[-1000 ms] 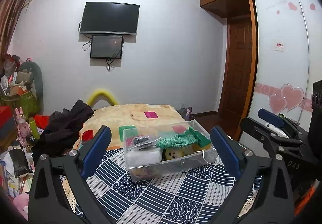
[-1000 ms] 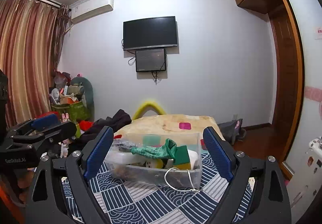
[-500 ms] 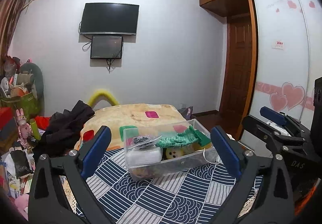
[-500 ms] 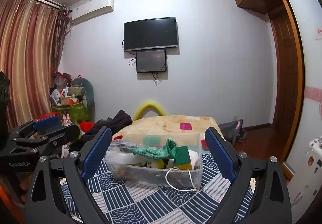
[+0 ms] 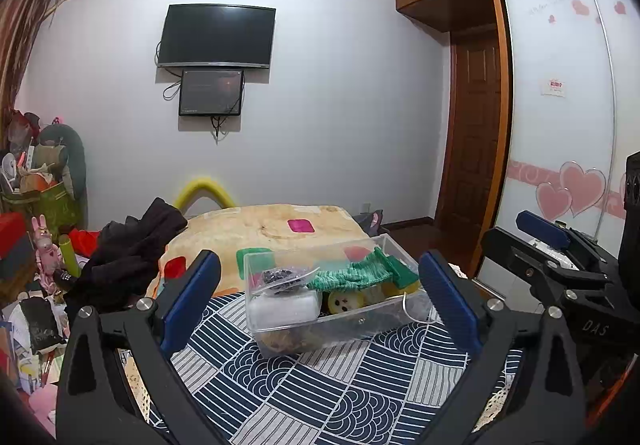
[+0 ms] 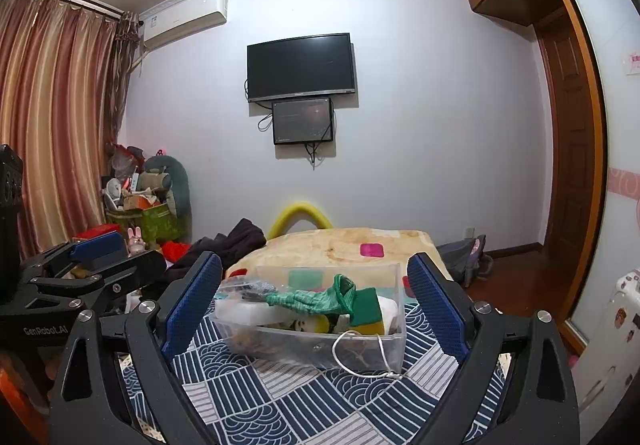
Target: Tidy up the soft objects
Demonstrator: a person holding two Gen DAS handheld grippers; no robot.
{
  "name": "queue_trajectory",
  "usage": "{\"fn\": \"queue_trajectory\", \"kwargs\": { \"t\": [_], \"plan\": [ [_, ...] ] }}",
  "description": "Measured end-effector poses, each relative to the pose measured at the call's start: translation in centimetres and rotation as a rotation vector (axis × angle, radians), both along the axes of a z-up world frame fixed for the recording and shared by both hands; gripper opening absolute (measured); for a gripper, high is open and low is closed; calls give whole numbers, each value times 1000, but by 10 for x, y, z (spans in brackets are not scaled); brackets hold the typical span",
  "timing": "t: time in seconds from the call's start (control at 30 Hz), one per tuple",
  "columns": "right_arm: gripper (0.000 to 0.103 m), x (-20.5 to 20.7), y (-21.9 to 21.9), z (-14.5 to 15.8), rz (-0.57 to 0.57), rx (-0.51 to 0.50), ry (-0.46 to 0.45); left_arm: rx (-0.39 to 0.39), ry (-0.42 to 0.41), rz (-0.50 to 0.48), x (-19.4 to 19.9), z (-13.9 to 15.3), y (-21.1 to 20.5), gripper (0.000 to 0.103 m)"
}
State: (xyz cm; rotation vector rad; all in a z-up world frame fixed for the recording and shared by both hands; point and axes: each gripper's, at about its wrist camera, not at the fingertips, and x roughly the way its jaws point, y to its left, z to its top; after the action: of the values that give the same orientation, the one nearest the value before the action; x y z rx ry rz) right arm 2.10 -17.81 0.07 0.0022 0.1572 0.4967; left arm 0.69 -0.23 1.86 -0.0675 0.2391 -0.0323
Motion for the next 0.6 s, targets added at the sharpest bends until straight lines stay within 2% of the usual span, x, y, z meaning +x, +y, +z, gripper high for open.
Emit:
{"fn": "queue_trajectory", "kwargs": {
  "t": [0.6],
  "plan": [
    [94, -1, 0, -1, 1, 1, 4, 0, -5, -9, -2, 2, -2, 101]
  ]
}}
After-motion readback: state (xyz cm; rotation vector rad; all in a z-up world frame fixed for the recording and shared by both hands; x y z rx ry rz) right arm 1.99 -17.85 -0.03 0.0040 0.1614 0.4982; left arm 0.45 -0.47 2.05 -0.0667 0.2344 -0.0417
